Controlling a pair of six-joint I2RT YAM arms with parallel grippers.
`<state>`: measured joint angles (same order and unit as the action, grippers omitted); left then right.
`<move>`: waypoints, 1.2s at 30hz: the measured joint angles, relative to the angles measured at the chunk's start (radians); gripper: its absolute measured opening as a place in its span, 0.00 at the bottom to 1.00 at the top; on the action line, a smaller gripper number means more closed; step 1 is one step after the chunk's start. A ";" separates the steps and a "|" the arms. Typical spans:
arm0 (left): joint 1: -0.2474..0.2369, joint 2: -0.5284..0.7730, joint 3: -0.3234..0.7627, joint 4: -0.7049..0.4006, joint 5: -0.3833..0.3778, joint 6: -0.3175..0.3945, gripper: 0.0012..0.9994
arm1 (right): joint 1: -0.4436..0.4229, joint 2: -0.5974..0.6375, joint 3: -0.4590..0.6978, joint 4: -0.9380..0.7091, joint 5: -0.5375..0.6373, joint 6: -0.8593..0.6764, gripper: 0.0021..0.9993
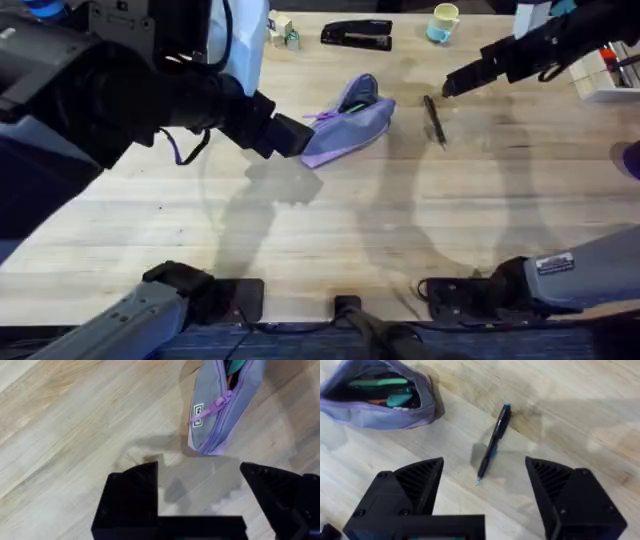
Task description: Unzip the bag, pick up the pens from the table one at a time and place them inside, then zip the bag closed.
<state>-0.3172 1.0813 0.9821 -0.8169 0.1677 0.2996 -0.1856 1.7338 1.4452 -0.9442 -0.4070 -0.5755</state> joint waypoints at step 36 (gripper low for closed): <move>0.000 0.000 0.000 -0.004 0.000 0.000 0.99 | 0.156 0.186 -0.001 0.165 0.213 0.195 1.00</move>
<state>-0.3172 1.0813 0.9821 -0.8207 0.1677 0.2998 -0.0299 1.9199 1.4441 -0.7792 -0.1940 -0.3805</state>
